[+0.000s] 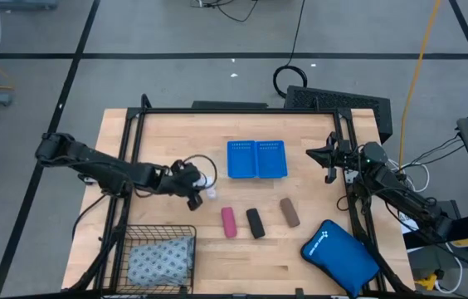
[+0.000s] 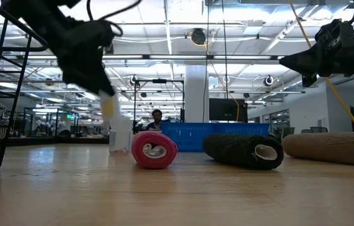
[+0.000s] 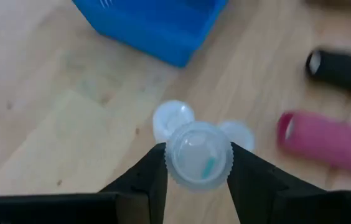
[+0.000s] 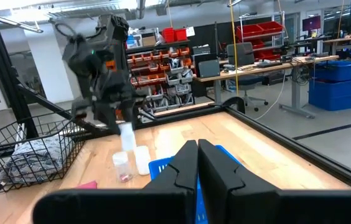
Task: Pick & place medical supplies in basket/bin
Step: Put the bottom transparent pill bottle into the left blue bin
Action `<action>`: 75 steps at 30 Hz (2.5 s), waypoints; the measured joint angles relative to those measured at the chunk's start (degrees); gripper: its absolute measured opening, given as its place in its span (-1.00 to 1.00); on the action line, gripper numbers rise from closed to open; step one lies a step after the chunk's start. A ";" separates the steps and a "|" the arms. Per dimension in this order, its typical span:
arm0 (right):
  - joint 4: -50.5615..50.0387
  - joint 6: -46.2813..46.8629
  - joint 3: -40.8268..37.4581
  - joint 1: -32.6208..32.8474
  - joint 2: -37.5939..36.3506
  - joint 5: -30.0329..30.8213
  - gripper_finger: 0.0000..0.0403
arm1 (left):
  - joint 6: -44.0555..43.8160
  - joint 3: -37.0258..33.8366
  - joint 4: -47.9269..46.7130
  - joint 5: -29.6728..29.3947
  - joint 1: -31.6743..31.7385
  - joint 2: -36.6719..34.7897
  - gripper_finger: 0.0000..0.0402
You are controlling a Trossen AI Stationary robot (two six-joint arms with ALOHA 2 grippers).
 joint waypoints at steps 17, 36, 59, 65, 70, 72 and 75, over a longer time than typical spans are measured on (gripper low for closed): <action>0.03 0.00 -0.02 0.00 0.00 0.00 -0.98 | 18.24 12.17 6.69 -1.14 11.83 -0.69 -0.27; 0.02 0.00 -0.02 -0.02 0.00 -0.02 -0.98 | 21.08 23.25 7.75 3.51 22.23 20.00 -0.21; 0.01 0.00 -0.01 -0.01 0.27 -0.02 -0.98 | 14.80 23.25 11.61 5.65 23.74 29.51 -0.29; 0.04 -0.02 -0.02 0.00 0.42 -0.02 -0.98 | 14.79 23.25 11.43 5.91 23.87 31.16 -0.18; 0.04 -0.01 -0.01 -0.02 0.42 0.00 -0.98 | 14.80 23.25 12.10 5.91 23.87 31.51 -0.24; 0.04 -0.01 0.00 0.00 0.42 0.00 -0.98 | 14.78 23.25 12.38 5.90 23.87 31.51 -0.26; 0.02 -0.02 -0.02 -0.02 0.42 0.00 -0.98 | 14.78 23.25 12.22 5.91 23.87 31.51 -0.24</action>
